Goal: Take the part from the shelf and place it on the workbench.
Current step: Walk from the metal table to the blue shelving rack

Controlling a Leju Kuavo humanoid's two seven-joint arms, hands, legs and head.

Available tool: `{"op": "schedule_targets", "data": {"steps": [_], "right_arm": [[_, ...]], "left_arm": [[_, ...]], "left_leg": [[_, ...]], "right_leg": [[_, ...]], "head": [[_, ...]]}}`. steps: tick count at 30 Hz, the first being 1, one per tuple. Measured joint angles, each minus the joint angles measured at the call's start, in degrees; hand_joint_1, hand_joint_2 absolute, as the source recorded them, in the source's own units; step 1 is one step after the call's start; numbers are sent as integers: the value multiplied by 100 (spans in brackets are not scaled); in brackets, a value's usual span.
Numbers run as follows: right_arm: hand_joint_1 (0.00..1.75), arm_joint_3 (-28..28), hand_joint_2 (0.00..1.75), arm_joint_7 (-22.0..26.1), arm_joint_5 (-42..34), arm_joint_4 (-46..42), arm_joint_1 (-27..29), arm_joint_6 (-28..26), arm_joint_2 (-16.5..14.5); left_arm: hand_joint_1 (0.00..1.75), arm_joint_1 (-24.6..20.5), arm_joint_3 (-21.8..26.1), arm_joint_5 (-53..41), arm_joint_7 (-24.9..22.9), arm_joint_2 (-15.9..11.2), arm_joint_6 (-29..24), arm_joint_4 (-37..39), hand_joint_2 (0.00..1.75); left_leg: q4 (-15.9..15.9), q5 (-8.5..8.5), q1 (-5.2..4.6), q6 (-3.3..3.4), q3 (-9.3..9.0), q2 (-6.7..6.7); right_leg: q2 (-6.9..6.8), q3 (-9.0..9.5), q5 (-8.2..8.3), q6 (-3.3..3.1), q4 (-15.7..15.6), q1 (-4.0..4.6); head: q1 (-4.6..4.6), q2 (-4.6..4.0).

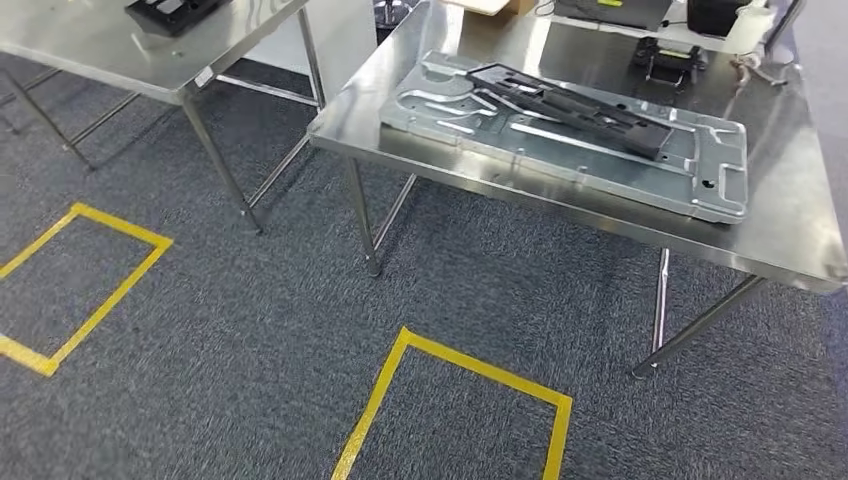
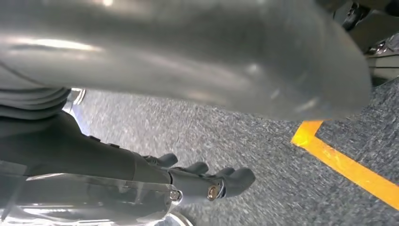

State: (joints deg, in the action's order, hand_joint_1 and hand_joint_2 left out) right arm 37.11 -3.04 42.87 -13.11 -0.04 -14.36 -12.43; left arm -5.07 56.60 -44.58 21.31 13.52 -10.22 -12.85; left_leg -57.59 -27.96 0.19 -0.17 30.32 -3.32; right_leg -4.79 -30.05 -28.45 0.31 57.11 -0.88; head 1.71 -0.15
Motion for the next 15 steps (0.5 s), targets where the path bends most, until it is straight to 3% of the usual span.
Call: {"op": "schedule_targets", "data": {"steps": [2,4,5,7,8,9,10,11,13,15], "right_arm": [[0,0,0,-2,8,4,-25,0,-5],[0,-1,0,-2,15,5,-45,9,-9],[0,-1,0,-3,22,9,-46,29,-10],[0,-2,0,-3,43,21,-37,87,-10],[0,-2,0,-4,57,27,-34,117,-9],[0,-3,0,-4,71,32,-33,140,-9],[0,-4,0,-4,84,34,-32,158,-7],[0,-5,0,-4,96,36,-31,175,-4],[0,-8,0,-7,109,37,-20,188,9],[0,-12,0,-9,111,42,-16,188,24]], "left_arm": [[0,11,20,0,2,-2,0,0,0],[0,30,36,2,2,-4,0,0,0],[0,29,39,2,1,-4,0,0,0],[0,20,42,4,-2,-4,2,0,0],[0,20,43,9,-4,-5,4,0,0],[0,24,43,14,-4,-5,5,0,0],[0,28,44,21,-4,-6,8,0,0],[0,32,45,27,-4,-6,9,0,0],[0,31,46,33,-4,1,16,1,0],[0,21,46,35,-5,10,25,1,0]], "left_leg": [[22,12,-15,77,26,93],[75,65,4,164,10,187],[101,97,17,207,6,235],[106,128,10,254,29,337],[101,134,-1,263,42,397],[96,136,-12,267,47,461],[88,136,-20,268,46,532],[77,134,-26,265,41,607],[43,121,-38,245,47,749],[7,112,-36,196,94,864]], "right_leg": [[-85,20,1,71,-16,8],[12,4,-102,130,85,-10],[136,-83,-254,149,297,-18],[381,-432,-666,158,1044,-28],[430,-613,-809,159,1413,-27],[448,-724,-837,157,1623,-26],[459,-732,-740,148,1610,-26],[488,-632,-541,130,1369,-25],[710,-297,-120,65,583,-25],[902,-110,26,22,109,-21]], "head": [[-1,0],[-1,0],[-2,0],[-1,0],[-1,0],[-1,0],[-1,0],[-1,0],[-1,0],[-1,0]]}}
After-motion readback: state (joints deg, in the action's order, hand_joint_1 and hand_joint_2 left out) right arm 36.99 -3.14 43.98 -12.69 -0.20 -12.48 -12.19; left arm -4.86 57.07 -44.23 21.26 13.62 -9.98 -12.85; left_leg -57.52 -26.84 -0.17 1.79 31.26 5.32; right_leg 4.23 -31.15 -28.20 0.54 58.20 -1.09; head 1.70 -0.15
